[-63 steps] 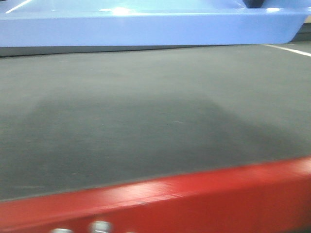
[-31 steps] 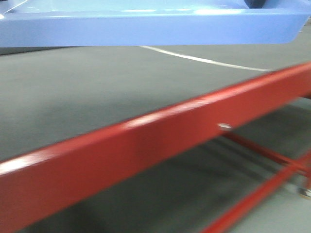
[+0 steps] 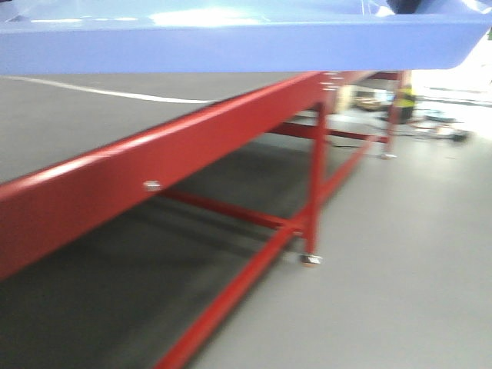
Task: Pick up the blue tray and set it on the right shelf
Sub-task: 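Hold the tray with both grippers while the base drives to the shelf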
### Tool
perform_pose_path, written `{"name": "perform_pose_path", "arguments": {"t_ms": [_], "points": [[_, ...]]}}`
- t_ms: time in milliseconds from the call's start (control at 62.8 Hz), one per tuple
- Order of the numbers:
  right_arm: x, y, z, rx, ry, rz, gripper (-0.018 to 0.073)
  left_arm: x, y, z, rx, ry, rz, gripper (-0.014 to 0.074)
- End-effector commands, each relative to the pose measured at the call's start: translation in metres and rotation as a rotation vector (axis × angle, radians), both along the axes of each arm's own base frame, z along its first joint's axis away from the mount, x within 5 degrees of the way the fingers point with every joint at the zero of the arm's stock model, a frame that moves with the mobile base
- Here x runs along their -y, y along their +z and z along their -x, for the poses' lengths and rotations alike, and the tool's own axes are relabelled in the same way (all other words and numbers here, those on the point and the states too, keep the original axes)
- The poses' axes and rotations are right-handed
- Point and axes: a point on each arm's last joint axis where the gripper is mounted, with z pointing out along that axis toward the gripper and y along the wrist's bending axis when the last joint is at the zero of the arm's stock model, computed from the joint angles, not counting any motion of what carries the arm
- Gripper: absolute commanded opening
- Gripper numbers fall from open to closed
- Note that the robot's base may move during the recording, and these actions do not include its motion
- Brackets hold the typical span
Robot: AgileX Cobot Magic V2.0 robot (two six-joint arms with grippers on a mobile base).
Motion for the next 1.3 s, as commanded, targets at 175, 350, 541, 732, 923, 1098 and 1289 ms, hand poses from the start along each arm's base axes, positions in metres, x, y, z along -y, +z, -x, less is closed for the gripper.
{"name": "perform_pose_path", "arguments": {"t_ms": [175, 350, 541, 732, 923, 1098, 1289], "points": [[0.0105, 0.0188, 0.0039, 0.108, 0.019, 0.059, 0.0055, -0.0057, 0.0154, 0.0055, 0.078, -0.022, -0.041, -0.0048], [0.0105, 0.0188, 0.0039, 0.108, 0.019, 0.059, 0.0055, -0.0057, 0.0154, 0.0055, 0.078, -0.022, -0.041, -0.0048], [0.0105, 0.0188, 0.0039, 0.108, 0.019, 0.059, 0.0055, -0.0057, 0.0154, 0.0055, 0.078, -0.022, -0.041, -0.0048], [0.0105, 0.0188, 0.0039, 0.108, 0.019, 0.059, 0.0055, -0.0057, 0.0154, 0.0055, 0.078, -0.022, -0.041, -0.0048], [0.0105, 0.0188, 0.0039, 0.108, 0.019, 0.059, 0.0055, -0.0057, 0.0154, 0.0055, 0.078, -0.022, -0.041, -0.0048], [0.0105, 0.0188, 0.0039, 0.107, 0.019, 0.059, 0.0055, -0.0057, 0.0154, 0.0056, 0.078, -0.022, -0.041, -0.0048], [0.0105, 0.0188, 0.0039, 0.107, 0.019, 0.059, 0.0055, -0.0053, 0.0152, 0.0059, 0.073, -0.023, -0.035, -0.0048]]}}
